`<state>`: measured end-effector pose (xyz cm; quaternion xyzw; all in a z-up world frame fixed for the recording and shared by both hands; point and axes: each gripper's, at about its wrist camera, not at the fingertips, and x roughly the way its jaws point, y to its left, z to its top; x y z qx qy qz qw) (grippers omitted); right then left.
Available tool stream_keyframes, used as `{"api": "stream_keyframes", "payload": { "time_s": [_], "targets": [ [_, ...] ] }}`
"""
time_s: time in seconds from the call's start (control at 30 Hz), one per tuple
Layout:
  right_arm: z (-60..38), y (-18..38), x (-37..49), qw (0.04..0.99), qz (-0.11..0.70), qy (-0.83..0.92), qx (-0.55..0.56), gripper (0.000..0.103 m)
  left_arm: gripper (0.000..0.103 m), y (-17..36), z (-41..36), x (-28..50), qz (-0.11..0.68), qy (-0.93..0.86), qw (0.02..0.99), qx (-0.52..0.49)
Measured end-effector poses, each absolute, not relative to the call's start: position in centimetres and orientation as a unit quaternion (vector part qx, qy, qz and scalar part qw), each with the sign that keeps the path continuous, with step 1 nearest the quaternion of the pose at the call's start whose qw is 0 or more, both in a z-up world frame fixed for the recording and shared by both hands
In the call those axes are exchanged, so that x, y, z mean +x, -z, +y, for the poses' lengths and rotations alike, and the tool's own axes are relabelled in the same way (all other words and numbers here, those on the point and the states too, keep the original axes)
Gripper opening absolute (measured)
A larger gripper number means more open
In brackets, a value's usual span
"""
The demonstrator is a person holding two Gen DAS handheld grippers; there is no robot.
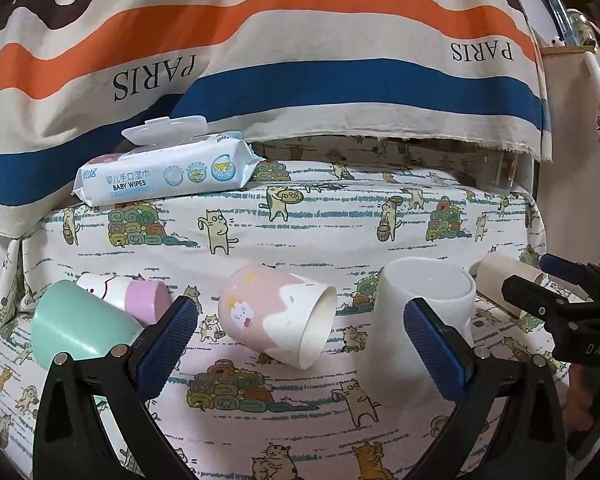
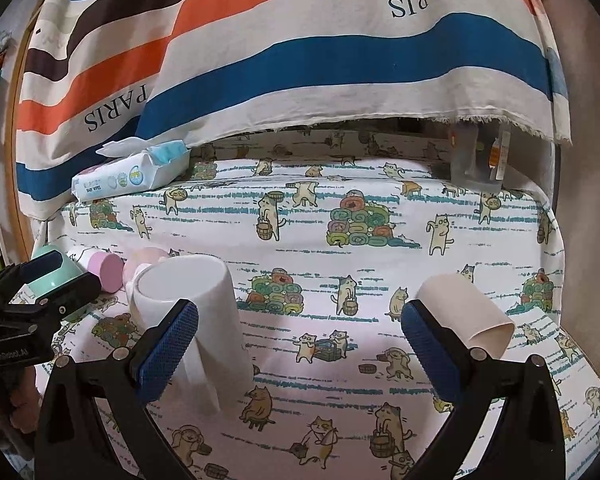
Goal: Flip cup upside down
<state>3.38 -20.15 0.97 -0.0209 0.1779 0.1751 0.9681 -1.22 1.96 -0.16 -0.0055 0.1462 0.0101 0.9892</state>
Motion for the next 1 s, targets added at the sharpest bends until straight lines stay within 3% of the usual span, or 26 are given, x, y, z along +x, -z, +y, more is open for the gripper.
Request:
{"api": "stream_keyframes", "payload": {
  "time_s": [1.0],
  "targets": [
    [-19.94, -0.66, 3.67, 0.965, 0.189, -0.182, -0.024, 0.102, 0.102, 0.18, 1.96, -1.17, 0.149, -0.012, 0.989, -0.004]
  ]
}}
